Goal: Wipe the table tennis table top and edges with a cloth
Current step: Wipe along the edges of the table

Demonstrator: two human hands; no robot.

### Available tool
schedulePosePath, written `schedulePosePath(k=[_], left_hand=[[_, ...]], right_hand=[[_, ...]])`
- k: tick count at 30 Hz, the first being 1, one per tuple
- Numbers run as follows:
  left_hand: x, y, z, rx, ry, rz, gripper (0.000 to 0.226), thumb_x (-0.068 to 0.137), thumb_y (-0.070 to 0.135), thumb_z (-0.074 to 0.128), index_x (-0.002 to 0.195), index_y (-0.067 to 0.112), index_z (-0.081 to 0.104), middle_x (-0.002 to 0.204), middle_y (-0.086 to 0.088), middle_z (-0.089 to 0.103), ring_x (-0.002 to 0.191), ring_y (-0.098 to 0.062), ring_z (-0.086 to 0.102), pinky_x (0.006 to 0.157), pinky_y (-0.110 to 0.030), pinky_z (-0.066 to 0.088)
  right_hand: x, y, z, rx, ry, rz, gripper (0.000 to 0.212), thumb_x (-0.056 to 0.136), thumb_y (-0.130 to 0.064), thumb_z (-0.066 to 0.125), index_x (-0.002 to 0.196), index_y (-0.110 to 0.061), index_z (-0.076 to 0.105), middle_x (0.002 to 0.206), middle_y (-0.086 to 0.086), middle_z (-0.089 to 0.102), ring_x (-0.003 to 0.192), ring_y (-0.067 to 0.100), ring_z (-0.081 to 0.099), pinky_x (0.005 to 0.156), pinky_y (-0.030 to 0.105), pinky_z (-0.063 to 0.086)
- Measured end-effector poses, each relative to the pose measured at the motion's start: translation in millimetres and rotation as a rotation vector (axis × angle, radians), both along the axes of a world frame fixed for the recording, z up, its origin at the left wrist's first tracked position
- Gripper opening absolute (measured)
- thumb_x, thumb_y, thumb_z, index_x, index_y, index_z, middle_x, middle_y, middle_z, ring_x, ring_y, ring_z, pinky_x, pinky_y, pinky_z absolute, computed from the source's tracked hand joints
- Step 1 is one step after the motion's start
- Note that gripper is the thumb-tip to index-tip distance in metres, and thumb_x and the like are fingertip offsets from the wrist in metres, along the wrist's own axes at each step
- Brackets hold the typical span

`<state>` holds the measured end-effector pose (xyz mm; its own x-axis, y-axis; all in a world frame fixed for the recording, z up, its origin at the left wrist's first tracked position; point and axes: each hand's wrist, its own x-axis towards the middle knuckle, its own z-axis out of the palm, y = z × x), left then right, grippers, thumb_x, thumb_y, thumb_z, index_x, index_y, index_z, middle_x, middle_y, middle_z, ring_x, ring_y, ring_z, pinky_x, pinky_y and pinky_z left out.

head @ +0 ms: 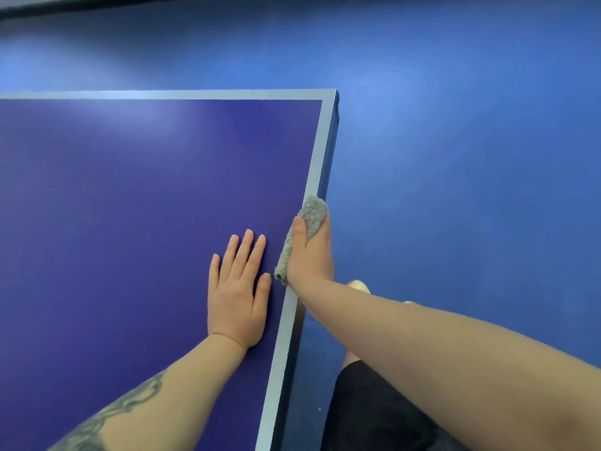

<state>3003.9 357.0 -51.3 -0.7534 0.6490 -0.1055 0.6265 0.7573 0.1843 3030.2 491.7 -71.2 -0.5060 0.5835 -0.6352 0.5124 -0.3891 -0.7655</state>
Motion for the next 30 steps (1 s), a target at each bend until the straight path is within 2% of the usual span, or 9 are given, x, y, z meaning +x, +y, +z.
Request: schedulePosePath(k=[3,8,12,14,16,18,20,25,30], left_hand=[[0.2,1.9,0.9,-0.001,-0.003,0.003,0.054,0.100,0.035,0.028,0.154,0.028,0.024,0.161,0.008,0.018,0.150,-0.012,0.008,0.122,-0.041,0.007],[0.4,0.3,2.0,-0.034,-0.006,0.003,0.055,0.099,0.034,0.028,0.154,0.027,0.023,0.162,0.006,0.020,0.150,-0.014,0.011,0.121,-0.041,0.008],[-1.6,8.9,5.3,-0.131,0.046,0.000,0.058,0.098,0.036,0.027,0.154,0.025,0.021,0.160,-0.001,0.025,0.147,-0.022,0.022,0.117,-0.044,0.019],[-18.5,26.3,9.0,-0.120,0.020,0.029,0.058,0.098,0.039,0.027,0.154,0.024,0.024,0.158,-0.005,0.027,0.143,-0.026,0.027,0.116,-0.046,0.026],[-41.6,52.5,8.0,-0.095,-0.017,0.069,0.059,0.098,0.041,0.022,0.154,0.026,0.022,0.160,-0.006,0.022,0.146,-0.026,0.021,0.118,-0.047,0.022],[-64.1,82.7,3.7,-0.097,-0.021,0.094,0.060,0.097,0.042,0.012,0.155,0.028,0.014,0.163,-0.004,0.013,0.150,-0.023,0.009,0.121,-0.044,0.011],[-84.7,114.0,-0.7,-0.110,0.018,0.104,0.062,0.095,0.043,0.005,0.155,0.030,0.009,0.164,-0.003,0.008,0.151,-0.021,0.003,0.121,-0.043,0.005],[-117.1,173.2,-4.3,-0.137,0.054,0.093,0.065,0.092,0.043,-0.002,0.155,0.031,0.002,0.164,0.000,0.001,0.151,-0.019,-0.002,0.120,-0.044,0.003],[-124.4,183.9,-7.2,-0.138,0.051,0.079,0.062,0.094,0.043,0.000,0.155,0.032,0.001,0.164,0.002,0.001,0.151,-0.017,-0.002,0.121,-0.044,0.004]], right_hand=[[-2.3,8.6,1.5,-0.015,-0.013,0.017,0.069,0.100,-0.059,0.032,0.158,-0.033,0.006,0.161,-0.009,0.026,0.140,0.020,0.041,0.110,0.044,0.039],[30.7,-23.3,9.5,-0.071,-0.011,0.086,0.070,0.099,-0.058,0.035,0.157,-0.034,0.003,0.161,-0.012,0.024,0.140,0.016,0.038,0.110,0.042,0.040],[-18.7,34.2,2.8,-0.058,0.022,0.041,0.068,0.101,-0.056,0.035,0.158,-0.032,0.007,0.161,-0.010,0.026,0.138,0.017,0.041,0.110,0.035,0.036],[-44.9,67.2,-0.9,-0.045,0.034,0.029,0.068,0.100,-0.057,0.034,0.157,-0.032,0.009,0.161,-0.009,0.026,0.136,0.020,0.043,0.109,0.037,0.038],[-49.3,75.6,-0.8,-0.034,0.041,0.033,0.068,0.100,-0.058,0.034,0.157,-0.031,0.009,0.161,-0.008,0.027,0.136,0.020,0.044,0.110,0.042,0.040],[-32.5,58.6,1.9,-0.047,0.040,0.057,0.068,0.101,-0.056,0.036,0.158,-0.031,0.008,0.162,-0.010,0.025,0.140,0.016,0.039,0.112,0.040,0.036],[-10.3,36.2,9.1,-0.062,0.008,0.094,0.069,0.101,-0.054,0.037,0.158,-0.031,0.005,0.162,-0.012,0.022,0.141,0.014,0.037,0.111,0.037,0.037],[-46.9,69.4,1.6,-0.020,0.004,0.047,0.068,0.101,-0.052,0.037,0.158,-0.026,0.009,0.162,-0.006,0.025,0.142,0.019,0.037,0.111,0.041,0.037],[-99.7,130.4,0.7,0.044,0.017,-0.020,0.066,0.103,-0.051,0.034,0.159,-0.024,0.012,0.163,-0.006,0.023,0.141,0.021,0.038,0.110,0.037,0.033]])
